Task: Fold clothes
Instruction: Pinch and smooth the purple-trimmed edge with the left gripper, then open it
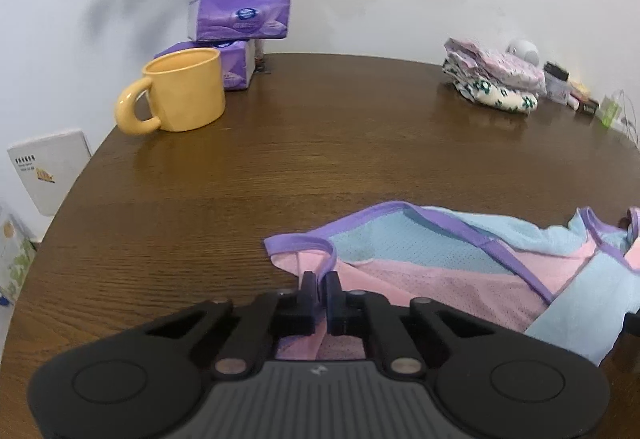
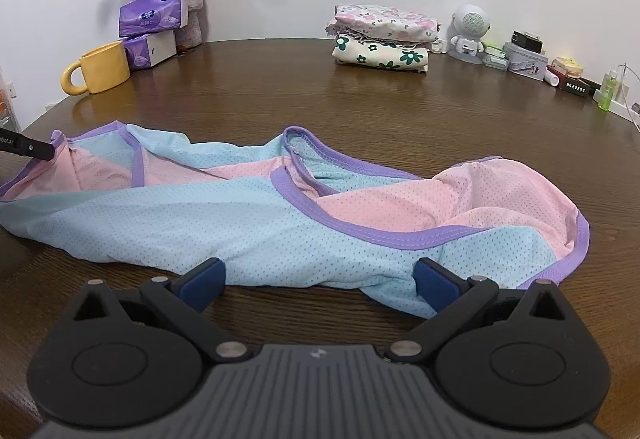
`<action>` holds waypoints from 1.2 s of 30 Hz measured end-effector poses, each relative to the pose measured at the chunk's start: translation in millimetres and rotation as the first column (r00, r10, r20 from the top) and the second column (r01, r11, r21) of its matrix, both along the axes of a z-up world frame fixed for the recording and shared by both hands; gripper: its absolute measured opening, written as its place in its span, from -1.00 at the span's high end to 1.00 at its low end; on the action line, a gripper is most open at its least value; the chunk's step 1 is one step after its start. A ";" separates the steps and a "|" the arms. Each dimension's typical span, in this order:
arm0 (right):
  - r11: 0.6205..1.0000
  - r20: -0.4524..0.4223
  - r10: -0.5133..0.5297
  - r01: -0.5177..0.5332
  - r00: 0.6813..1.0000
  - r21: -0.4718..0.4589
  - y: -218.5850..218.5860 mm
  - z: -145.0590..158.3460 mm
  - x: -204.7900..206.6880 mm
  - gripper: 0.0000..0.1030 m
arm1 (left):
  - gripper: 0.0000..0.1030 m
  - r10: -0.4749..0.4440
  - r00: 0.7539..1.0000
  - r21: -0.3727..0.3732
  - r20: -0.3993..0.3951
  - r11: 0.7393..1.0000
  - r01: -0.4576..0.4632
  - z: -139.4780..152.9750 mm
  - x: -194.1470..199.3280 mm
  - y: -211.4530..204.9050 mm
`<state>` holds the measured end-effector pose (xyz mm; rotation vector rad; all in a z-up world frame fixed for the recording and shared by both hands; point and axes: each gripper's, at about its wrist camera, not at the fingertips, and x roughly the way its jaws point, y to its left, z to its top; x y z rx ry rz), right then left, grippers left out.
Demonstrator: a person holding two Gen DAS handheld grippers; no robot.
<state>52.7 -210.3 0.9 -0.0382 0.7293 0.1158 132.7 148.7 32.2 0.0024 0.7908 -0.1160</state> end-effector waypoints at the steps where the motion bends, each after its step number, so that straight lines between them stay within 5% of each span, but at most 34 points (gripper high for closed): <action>1: 1.000 0.000 -0.001 0.001 1.000 0.000 0.0 0.1 -0.2 -0.99 | 0.96 0.007 1.000 -0.001 0.005 1.000 -0.007 1.0 -0.9 3.0; 29: 1.000 0.023 -0.012 0.012 1.000 -0.005 2.6 -1.6 -4.7 -0.99 | 0.94 0.205 0.979 -0.020 -0.014 0.978 -0.206 -6.3 -23.8 53.7; 32: 1.000 0.025 -0.012 0.012 1.000 -0.005 2.8 -1.9 -5.1 -0.99 | 0.78 0.218 0.976 -0.019 -0.008 0.976 -0.219 -5.7 -27.1 53.4; 36: 1.000 0.030 -0.014 0.014 0.999 -0.004 3.1 -2.4 -6.0 -0.99 | -0.26 0.236 0.971 -0.055 0.034 0.971 -0.234 -1.0 -34.9 53.5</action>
